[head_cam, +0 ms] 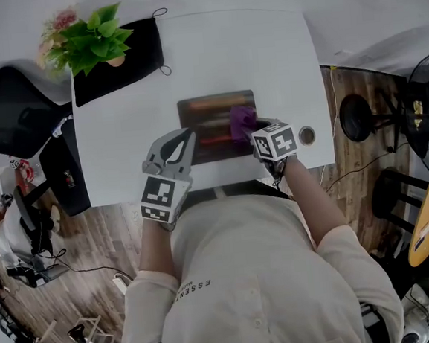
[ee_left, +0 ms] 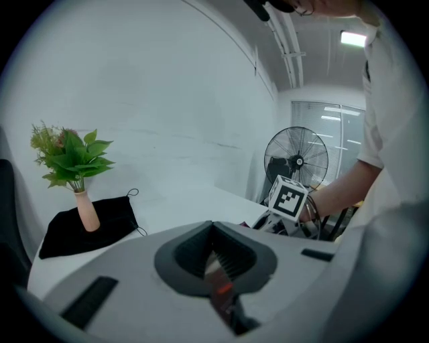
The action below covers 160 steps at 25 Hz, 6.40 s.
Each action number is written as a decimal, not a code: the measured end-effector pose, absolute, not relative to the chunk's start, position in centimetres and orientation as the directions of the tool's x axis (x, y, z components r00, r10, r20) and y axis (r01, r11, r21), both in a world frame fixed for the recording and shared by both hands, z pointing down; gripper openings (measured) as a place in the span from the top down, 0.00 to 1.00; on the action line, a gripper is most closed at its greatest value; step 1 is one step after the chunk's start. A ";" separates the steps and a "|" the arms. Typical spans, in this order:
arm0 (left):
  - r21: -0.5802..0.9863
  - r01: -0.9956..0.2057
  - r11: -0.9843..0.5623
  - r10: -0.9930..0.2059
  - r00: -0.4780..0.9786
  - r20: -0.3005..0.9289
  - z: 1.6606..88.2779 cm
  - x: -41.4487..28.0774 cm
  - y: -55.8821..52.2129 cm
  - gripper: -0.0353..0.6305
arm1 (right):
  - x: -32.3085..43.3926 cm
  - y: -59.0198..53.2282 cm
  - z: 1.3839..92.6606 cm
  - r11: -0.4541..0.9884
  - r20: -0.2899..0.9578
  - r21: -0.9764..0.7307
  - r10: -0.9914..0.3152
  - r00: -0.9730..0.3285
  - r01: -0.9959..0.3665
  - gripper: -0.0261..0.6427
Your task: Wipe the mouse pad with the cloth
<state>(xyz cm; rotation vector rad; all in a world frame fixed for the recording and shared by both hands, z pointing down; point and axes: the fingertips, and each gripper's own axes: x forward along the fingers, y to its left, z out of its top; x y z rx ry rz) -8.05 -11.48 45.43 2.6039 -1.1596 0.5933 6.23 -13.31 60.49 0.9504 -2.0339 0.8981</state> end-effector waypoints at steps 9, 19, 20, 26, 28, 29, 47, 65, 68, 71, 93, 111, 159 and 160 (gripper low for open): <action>0.033 -0.743 -0.668 -0.654 0.608 0.450 45.2 -6.4 -11.3 0.94 | 11.8 -13.3 60.6 0.417 0.838 -0.243 -0.364 -0.406 -0.876 0.81; 0.031 -0.751 -0.660 -0.665 0.602 0.441 44.9 -6.9 -10.4 0.94 | 13.6 -13.1 58.9 0.398 0.847 -0.179 -0.402 -0.346 -0.900 0.81; 0.031 -0.753 -0.658 -0.667 0.601 0.441 44.9 -7.1 -10.3 0.94 | 13.0 -13.0 58.4 0.408 0.840 -0.185 -0.407 -0.360 -0.894 0.81; 0.031 -0.763 -0.646 -0.676 0.591 0.440 44.8 -9.5 -9.7 0.94 | 6.7 -12.1 56.4 0.493 0.792 -0.252 -0.390 -0.470 -0.833 0.81; 0.033 -0.768 -0.640 -0.679 0.585 0.444 44.8 -10.5 -9.3 0.94 | 4.2 -11.2 56.3 0.518 0.782 -0.280 -0.365 -0.505 -0.808 0.81; 0.035 -0.770 -0.637 -0.679 0.582 0.447 44.9 -11.0 -9.1 0.94 | 3.0 -10.7 56.4 0.531 0.778 -0.294 -0.350 -0.521 -0.795 0.81; 0.042 -0.783 -0.621 -0.676 0.562 0.476 46.3 -19.4 -6.5 0.94 | -11.0 -6.4 60.2 0.610 0.779 -0.352 -0.229 -0.583 -0.710 0.81; 0.037 -0.751 -0.659 -0.651 0.594 0.472 46.0 -14.4 -8.4 0.94 | -3.6 -7.4 60.5 0.536 0.774 -0.371 -0.272 -0.571 -0.758 0.81; 0.037 -0.746 -0.665 -0.647 0.600 0.470 45.9 -12.9 -9.0 0.94 | -1.8 -7.6 60.6 0.529 0.778 -0.369 -0.274 -0.565 -0.764 0.81; 0.039 -0.745 -0.666 -0.646 0.602 0.469 45.9 -11.2 -9.4 0.94 | 0.2 -7.8 60.7 0.518 0.778 -0.373 -0.277 -0.564 -0.769 0.81; 0.037 -0.763 -0.645 -0.656 0.578 0.485 46.7 -2.8 -8.6 0.94 | 11.9 -7.6 60.8 0.461 0.768 -0.390 -0.315 -0.557 -0.797 0.81; -0.032 -0.781 -0.623 -0.711 0.550 0.438 44.3 -0.8 -8.6 0.94 | 15.4 -10.5 55.5 0.499 0.679 -0.351 -0.447 -0.582 -0.792 0.81; -0.113 -0.799 -0.591 -0.798 0.558 0.228 34.4 -11.2 -12.7 0.95 | 5.4 -15.8 35.9 0.508 0.144 -0.022 -0.851 -0.506 -0.861 0.83; -0.113 -0.800 -0.589 -0.800 0.557 0.225 34.3 -11.2 -12.7 0.94 | 5.4 -15.8 35.9 0.511 0.144 -0.019 -0.849 -0.509 -0.859 0.83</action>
